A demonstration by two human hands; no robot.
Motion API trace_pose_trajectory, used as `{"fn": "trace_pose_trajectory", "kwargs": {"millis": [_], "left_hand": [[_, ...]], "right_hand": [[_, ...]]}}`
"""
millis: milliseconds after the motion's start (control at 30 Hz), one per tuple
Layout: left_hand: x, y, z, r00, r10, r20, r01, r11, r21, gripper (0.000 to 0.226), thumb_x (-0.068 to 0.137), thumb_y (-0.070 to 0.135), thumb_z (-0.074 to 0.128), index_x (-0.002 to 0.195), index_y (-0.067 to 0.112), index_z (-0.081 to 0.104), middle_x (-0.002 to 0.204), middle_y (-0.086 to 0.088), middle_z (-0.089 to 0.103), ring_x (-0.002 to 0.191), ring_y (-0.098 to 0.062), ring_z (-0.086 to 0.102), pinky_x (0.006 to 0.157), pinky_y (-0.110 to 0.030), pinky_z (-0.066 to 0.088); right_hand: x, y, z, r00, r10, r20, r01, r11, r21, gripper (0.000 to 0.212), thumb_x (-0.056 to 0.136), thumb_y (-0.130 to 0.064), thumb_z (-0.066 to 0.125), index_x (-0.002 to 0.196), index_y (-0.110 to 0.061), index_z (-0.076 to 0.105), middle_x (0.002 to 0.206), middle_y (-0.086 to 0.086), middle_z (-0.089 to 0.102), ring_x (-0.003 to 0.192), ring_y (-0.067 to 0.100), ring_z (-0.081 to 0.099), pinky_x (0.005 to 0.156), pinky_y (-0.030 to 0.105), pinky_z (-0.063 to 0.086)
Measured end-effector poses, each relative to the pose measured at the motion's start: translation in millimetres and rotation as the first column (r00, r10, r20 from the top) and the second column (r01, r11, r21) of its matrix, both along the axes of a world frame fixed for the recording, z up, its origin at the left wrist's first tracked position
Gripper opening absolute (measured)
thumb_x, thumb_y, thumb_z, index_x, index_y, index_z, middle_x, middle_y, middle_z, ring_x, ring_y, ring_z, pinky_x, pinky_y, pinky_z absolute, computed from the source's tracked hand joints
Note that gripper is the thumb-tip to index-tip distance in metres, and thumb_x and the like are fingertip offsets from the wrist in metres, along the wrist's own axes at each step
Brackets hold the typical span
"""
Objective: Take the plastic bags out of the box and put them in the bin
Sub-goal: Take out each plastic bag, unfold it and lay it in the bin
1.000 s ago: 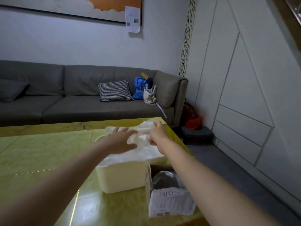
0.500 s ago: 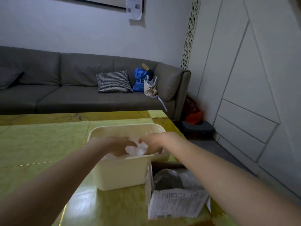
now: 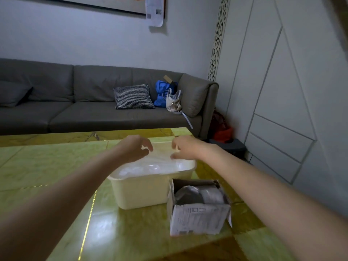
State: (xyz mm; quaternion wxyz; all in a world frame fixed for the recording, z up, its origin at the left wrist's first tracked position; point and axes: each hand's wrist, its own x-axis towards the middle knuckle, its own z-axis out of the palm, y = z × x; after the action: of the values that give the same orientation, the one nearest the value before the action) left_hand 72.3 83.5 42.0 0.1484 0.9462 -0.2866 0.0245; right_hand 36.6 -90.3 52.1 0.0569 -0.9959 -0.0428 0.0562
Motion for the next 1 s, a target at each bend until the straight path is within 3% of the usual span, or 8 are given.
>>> {"fn": "trace_pose_trajectory", "kwargs": {"millis": [100, 200, 333, 500, 567, 667, 767, 1000], "left_hand": [[-28.1, -22.5, 1.4, 0.995, -0.094, -0.015, 0.094, 0.995, -0.02, 0.023, 0.092, 0.011, 0.051, 0.108, 0.017, 0.067, 0.115, -0.003, 0.064, 0.1, -0.014, 0.06, 0.085, -0.022, 0.047], [-57.4, -42.8, -8.1, 0.98, -0.177, -0.087, 0.183, 0.981, 0.067, 0.025, 0.093, 0.016, 0.05, 0.111, 0.018, 0.067, 0.115, 0.0, 0.065, 0.1, -0.013, 0.06, 0.079, -0.016, 0.041], [-81.8, -56.2, -22.2, 0.971, -0.189, -0.148, 0.211, 0.966, 0.15, 0.029, 0.094, 0.019, 0.046, 0.116, 0.016, 0.066, 0.114, -0.004, 0.066, 0.1, -0.019, 0.061, 0.083, -0.022, 0.045], [-84.0, -61.1, -30.5, 0.977, -0.143, -0.156, 0.176, 0.958, 0.225, 0.031, 0.095, 0.02, 0.043, 0.117, 0.015, 0.064, 0.11, -0.008, 0.066, 0.096, -0.022, 0.061, 0.078, -0.025, 0.046], [-81.9, -64.1, -32.2, 0.983, -0.107, -0.148, 0.132, 0.976, 0.175, 0.028, 0.094, 0.021, 0.047, 0.109, 0.01, 0.067, 0.103, -0.008, 0.067, 0.085, -0.019, 0.058, 0.067, -0.019, 0.042], [-79.8, -68.5, -27.9, 0.995, -0.052, -0.086, 0.054, 0.998, 0.027, 0.022, 0.09, 0.021, 0.056, 0.101, 0.008, 0.071, 0.099, -0.007, 0.069, 0.083, -0.018, 0.061, 0.073, -0.02, 0.047], [-79.0, -67.3, -16.5, 0.998, -0.05, -0.044, 0.046, 0.995, -0.088, 0.02, 0.084, 0.021, 0.066, 0.098, 0.007, 0.069, 0.093, -0.002, 0.063, 0.08, -0.014, 0.057, 0.06, -0.01, 0.04], [-77.5, -63.1, -1.1, 0.965, -0.16, -0.207, 0.098, 0.954, -0.283, 0.017, 0.076, 0.016, 0.074, 0.072, 0.019, 0.058, 0.081, 0.006, 0.053, 0.079, -0.014, 0.05, 0.06, -0.014, 0.036]], "right_hand": [[-34.6, -12.4, 19.1, 1.0, -0.021, -0.006, 0.021, 0.997, 0.076, 0.028, 0.093, -0.024, 0.057, 0.086, 0.0, 0.071, 0.08, 0.008, 0.07, 0.068, 0.02, 0.063, 0.071, 0.031, 0.053], [-68.1, -14.0, 11.9, 0.986, -0.04, -0.165, 0.044, 0.999, 0.016, 0.031, 0.092, -0.027, 0.059, 0.077, -0.002, 0.068, 0.062, 0.002, 0.06, 0.059, 0.017, 0.055, 0.06, 0.027, 0.046], [-85.3, -8.6, -24.1, 0.993, -0.087, -0.078, 0.077, 0.99, -0.122, 0.023, 0.091, -0.023, 0.059, 0.096, -0.001, 0.062, 0.082, 0.008, 0.056, 0.072, 0.023, 0.055, 0.062, 0.032, 0.044], [-78.2, -18.0, -28.3, 0.988, -0.156, -0.006, 0.156, 0.979, 0.132, 0.011, 0.083, -0.01, 0.066, 0.092, -0.007, 0.072, 0.095, 0.008, 0.069, 0.089, 0.024, 0.064, 0.079, 0.037, 0.054], [-78.9, -25.4, -15.6, 0.984, -0.179, -0.007, 0.174, 0.948, 0.267, 0.006, 0.077, -0.011, 0.074, 0.083, -0.01, 0.074, 0.089, 0.003, 0.07, 0.087, 0.018, 0.064, 0.078, 0.034, 0.054], [-85.5, -36.1, -1.1, 0.978, -0.207, -0.007, 0.189, 0.881, 0.433, 0.014, 0.073, -0.012, 0.079, 0.068, -0.016, 0.067, 0.071, -0.009, 0.059, 0.068, 0.005, 0.053, 0.058, 0.021, 0.043], [-89.0, -42.3, -1.9, 0.973, -0.223, -0.061, 0.221, 0.819, 0.53, 0.02, 0.076, -0.01, 0.076, 0.066, -0.016, 0.06, 0.069, -0.007, 0.053, 0.06, 0.008, 0.045, 0.047, 0.019, 0.035], [-85.8, -41.8, -15.9, 0.977, -0.182, -0.113, 0.212, 0.898, 0.386, 0.022, 0.078, -0.012, 0.074, 0.069, -0.018, 0.055, 0.075, -0.002, 0.055, 0.07, 0.012, 0.051, 0.056, 0.022, 0.042]]}}
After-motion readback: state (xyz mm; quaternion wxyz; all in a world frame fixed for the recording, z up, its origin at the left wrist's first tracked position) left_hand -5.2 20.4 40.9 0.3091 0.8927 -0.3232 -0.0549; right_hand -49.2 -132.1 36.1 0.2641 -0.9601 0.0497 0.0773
